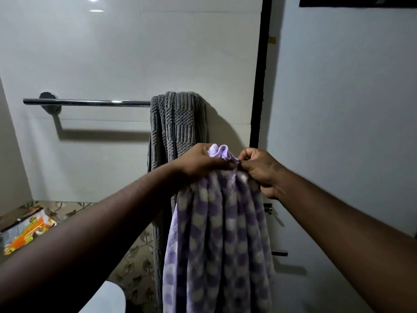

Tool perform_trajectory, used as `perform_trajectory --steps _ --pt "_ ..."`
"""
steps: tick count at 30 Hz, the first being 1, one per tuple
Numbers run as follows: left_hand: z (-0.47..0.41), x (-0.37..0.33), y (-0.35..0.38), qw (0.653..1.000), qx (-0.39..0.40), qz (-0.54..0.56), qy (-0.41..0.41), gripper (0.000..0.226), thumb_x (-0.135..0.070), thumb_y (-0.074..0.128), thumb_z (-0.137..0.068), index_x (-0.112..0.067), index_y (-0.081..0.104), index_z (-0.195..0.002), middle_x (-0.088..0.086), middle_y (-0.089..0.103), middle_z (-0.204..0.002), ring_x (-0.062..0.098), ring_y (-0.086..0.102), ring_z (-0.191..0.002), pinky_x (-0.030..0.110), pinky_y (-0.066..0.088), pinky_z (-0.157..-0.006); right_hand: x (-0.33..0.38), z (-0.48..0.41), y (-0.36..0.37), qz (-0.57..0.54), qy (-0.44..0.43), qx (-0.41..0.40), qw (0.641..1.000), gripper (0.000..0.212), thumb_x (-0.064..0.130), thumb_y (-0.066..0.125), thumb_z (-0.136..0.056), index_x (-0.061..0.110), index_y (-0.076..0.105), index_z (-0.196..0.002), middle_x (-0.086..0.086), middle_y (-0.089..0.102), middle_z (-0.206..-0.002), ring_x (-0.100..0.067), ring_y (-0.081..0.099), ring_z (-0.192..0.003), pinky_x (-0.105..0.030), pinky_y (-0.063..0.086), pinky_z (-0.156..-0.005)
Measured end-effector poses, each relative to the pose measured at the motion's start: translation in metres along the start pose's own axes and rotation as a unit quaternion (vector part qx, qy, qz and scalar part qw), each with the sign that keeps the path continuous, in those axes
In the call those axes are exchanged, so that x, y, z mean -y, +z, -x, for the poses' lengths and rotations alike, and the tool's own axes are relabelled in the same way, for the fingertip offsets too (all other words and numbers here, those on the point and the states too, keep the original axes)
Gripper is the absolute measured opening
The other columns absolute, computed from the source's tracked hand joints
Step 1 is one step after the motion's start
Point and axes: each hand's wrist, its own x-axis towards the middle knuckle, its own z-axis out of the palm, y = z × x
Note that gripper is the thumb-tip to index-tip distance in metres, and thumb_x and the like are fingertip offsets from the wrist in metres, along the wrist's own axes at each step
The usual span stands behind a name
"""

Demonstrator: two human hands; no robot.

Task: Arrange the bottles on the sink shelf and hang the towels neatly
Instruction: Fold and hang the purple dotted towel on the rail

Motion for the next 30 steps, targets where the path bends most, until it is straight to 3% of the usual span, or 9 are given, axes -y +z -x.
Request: perform_trajectory --steps 4,7,9,14,19,21,24,26,30 --pt "0.0 -0.003 -0.004 0.999 -0.025 -0.031 0.014 0.008 -0.019 0.08 -0.083 -0.014 0.079 -0.089 0.003 0.078 -0.093 0.012 0.07 -0.084 0.03 0.056 -0.084 -0.004 0.005 -0.013 -0.093 0.044 0.125 0.987 0.015 0.024 0.068 -0.093 0.01 0.068 -0.097 -0.018 0.071 -0.1 -0.026 0.068 -0.085 -0.038 0.057 -0.08" --pt "0.003 0.0 -0.021 0.995 -0.098 0.004 -0.011 0.008 -0.013 0.078 -0.084 -0.019 0.079 -0.079 -0.002 0.076 -0.08 0.013 0.071 -0.076 0.028 0.056 -0.073 -0.007 0.01 -0.033 -0.097 0.047 0.189 0.976 0.011 0.021 0.069 -0.089 0.012 0.071 -0.094 -0.011 0.072 -0.099 -0.021 0.068 -0.086 -0.033 0.057 -0.083" --pt "0.005 0.004 -0.029 0.995 -0.094 -0.016 -0.028 0.002 -0.017 0.079 -0.084 -0.018 0.079 -0.083 -0.001 0.077 -0.081 0.014 0.072 -0.077 0.029 0.056 -0.074 -0.01 0.01 -0.034 -0.045 0.041 0.15 0.987 0.016 0.023 0.074 -0.083 0.01 0.071 -0.093 -0.01 0.073 -0.093 -0.021 0.067 -0.082 -0.033 0.057 -0.079" --pt "0.005 -0.003 0.005 0.996 0.06 -0.066 -0.015 0.032 -0.025 0.083 -0.085 -0.009 0.074 -0.111 0.004 0.077 -0.109 0.009 0.067 -0.094 0.028 0.052 -0.096 0.005 0.004 0.005 -0.002 -0.053 0.039 0.998 0.019 0.005 0.075 -0.087 0.012 0.064 -0.073 -0.008 0.068 -0.074 -0.015 0.062 -0.063 -0.028 0.056 -0.061" --pt "0.003 -0.001 -0.003 0.998 -0.031 -0.049 -0.025 0.034 -0.026 0.084 -0.079 0.003 0.068 -0.088 -0.001 0.06 -0.077 0.009 0.054 -0.073 0.027 0.046 -0.071 0.006 0.001 0.002 -0.037 -0.015 0.001 0.999 0.031 0.003 0.076 -0.085 0.015 0.054 -0.067 -0.01 0.058 -0.066 -0.016 0.053 -0.054 -0.024 0.049 -0.05" --pt "0.005 -0.002 -0.007 0.997 -0.05 -0.053 -0.02 0.036 -0.027 0.081 -0.076 0.003 0.066 -0.087 0.002 0.058 -0.078 0.011 0.055 -0.072 0.025 0.046 -0.068 0.006 0.004 -0.008 -0.05 0.021 0.063 0.997 0.017 0.018 0.077 -0.084 0.015 0.063 -0.075 -0.009 0.067 -0.075 -0.016 0.063 -0.061 -0.027 0.056 -0.059" --pt "0.008 -0.003 -0.025 0.992 -0.122 -0.02 -0.018 0.004 -0.014 0.077 -0.082 -0.012 0.078 -0.086 -0.005 0.073 -0.076 0.012 0.066 -0.073 0.017 0.053 -0.062 0.001 0.011 -0.03 -0.022 0.053 0.117 0.991 0.018 0.03 0.077 -0.078 0.015 0.071 -0.085 -0.005 0.074 -0.087 -0.015 0.068 -0.074 -0.029 0.056 -0.073" --pt "0.008 0.001 -0.039 0.992 -0.116 -0.029 -0.036 0.016 -0.019 0.078 -0.084 -0.016 0.081 -0.099 -0.003 0.08 -0.087 0.014 0.072 -0.083 0.024 0.06 -0.073 -0.003 0.012 -0.038 -0.002 0.048 0.087 0.995 0.019 0.027 0.076 -0.081 0.012 0.07 -0.09 -0.006 0.074 -0.088 -0.016 0.067 -0.074 -0.029 0.056 -0.072" --pt "0.009 -0.002 -0.011 0.993 0.05 -0.095 -0.044 0.044 -0.04 0.085 -0.08 -0.021 0.074 -0.119 0.001 0.076 -0.117 0.016 0.071 -0.113 0.037 0.051 -0.108 0.003 0.006 -0.01 0.002 -0.023 0.028 0.999 0.01 0.01 0.074 -0.088 0.009 0.069 -0.08 -0.01 0.073 -0.079 -0.017 0.066 -0.067 -0.027 0.058 -0.065"
